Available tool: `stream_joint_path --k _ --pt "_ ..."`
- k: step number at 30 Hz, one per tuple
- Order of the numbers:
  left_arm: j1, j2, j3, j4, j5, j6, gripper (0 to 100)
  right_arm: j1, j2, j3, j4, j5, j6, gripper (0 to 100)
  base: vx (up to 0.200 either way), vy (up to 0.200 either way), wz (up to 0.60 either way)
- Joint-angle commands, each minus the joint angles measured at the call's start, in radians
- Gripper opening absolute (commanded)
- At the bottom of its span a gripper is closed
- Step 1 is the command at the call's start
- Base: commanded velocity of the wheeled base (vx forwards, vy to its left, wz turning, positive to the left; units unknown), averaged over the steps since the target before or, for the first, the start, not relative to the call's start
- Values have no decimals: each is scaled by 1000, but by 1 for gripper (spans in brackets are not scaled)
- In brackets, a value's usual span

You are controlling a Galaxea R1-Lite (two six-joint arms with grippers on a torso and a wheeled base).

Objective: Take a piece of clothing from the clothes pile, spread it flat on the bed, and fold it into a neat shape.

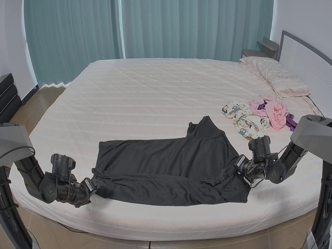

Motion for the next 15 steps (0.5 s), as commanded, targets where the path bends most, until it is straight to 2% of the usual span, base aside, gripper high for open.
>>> stream_joint_path --k 1,3,4,15 --pt "0 2 0 -1 0 0 100 0 -12 19 0 2 -9 0 0 0 0" --pt "0 2 0 -1 0 0 100 1 -3 27 -3 2 -18 0 0 0 0" --pt "0 2 0 -1 0 0 100 4 5 27 -7 2 -21 100 0 0 0" --pt "0 2 0 -1 0 0 100 8 60 -22 -14 12 -15 100 0 0 0"
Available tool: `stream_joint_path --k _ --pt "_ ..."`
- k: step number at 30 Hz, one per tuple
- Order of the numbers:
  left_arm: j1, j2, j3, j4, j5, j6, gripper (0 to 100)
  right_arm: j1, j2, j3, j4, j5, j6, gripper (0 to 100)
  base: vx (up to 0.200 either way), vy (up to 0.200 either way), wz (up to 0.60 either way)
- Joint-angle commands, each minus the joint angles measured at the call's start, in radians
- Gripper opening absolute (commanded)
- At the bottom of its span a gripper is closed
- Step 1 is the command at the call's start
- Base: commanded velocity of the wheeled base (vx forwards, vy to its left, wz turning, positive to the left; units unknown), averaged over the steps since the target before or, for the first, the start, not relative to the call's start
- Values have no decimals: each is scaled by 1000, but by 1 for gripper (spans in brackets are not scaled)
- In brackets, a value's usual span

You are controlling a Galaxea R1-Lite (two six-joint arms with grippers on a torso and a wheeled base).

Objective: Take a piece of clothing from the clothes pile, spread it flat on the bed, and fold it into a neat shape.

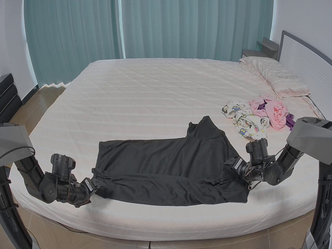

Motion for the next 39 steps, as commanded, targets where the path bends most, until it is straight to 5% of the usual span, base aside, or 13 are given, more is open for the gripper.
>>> stream_joint_path --k 1,9,10,39 --pt "0 2 0 0 1 0 100 0 26 -19 -2 0 2 100 0 0 0" --pt "0 2 0 0 1 0 100 -3 59 -55 -2 0 8 100 0 0 0" --pt "0 2 0 0 1 0 100 -4 63 -58 -2 -2 7 0 0 0 0" --pt "0 2 0 0 1 0 100 -53 7 -4 -1 -2 -25 0 0 0 0"
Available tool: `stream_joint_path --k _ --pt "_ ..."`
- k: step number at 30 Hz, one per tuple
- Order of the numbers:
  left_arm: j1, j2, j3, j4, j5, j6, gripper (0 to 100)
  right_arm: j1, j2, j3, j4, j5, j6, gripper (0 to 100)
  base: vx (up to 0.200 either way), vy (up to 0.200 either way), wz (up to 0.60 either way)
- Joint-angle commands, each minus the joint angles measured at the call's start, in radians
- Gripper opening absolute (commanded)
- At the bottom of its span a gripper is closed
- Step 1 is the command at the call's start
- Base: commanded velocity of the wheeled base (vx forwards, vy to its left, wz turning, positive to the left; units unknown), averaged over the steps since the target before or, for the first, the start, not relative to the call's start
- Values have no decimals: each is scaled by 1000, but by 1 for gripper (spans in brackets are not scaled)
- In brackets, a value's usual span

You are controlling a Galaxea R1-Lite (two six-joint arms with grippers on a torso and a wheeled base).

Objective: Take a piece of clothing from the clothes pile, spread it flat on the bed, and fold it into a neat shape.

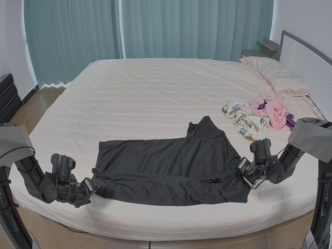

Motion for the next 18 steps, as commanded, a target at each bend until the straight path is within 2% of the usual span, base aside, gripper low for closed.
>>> stream_joint_path --k 1,4,18 --pt "0 2 0 0 0 0 100 0 -26 13 -2 0 -22 0 0 0 0" --pt "0 2 0 0 0 0 100 0 -42 13 -10 2 -47 0 0 0 0" --pt "0 2 0 0 0 0 100 12 -121 33 -48 5 -64 0 0 0 0"
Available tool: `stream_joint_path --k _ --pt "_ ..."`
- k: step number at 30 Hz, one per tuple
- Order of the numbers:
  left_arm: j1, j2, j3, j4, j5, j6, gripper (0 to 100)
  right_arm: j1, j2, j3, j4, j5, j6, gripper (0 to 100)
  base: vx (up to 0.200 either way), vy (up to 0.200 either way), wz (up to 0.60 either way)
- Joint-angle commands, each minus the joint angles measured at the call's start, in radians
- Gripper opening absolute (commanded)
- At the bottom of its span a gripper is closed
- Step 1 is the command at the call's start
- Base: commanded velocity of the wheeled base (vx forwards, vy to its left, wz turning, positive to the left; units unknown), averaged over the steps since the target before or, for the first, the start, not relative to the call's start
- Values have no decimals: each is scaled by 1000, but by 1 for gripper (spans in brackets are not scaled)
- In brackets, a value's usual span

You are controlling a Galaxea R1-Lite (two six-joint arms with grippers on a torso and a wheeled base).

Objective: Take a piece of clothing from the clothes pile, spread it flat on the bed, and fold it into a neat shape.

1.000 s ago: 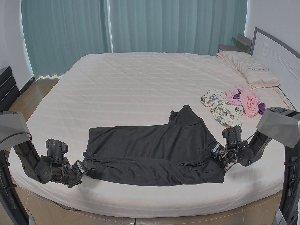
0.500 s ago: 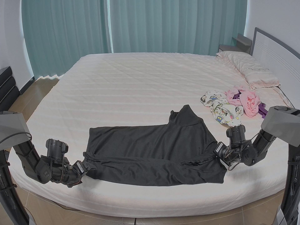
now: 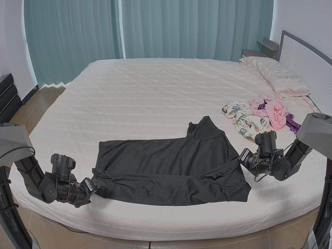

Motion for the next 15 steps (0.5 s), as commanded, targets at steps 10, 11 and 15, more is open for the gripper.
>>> stream_joint_path --k 10,11,15 --pt "0 2 0 0 0 0 100 18 -25 74 5 35 -79 0 0 0 0" --pt "0 2 0 0 0 0 100 18 -23 80 3 40 -87 0 0 0 0" --pt "0 2 0 0 0 0 100 19 -16 112 2 46 -128 0 0 0 0"
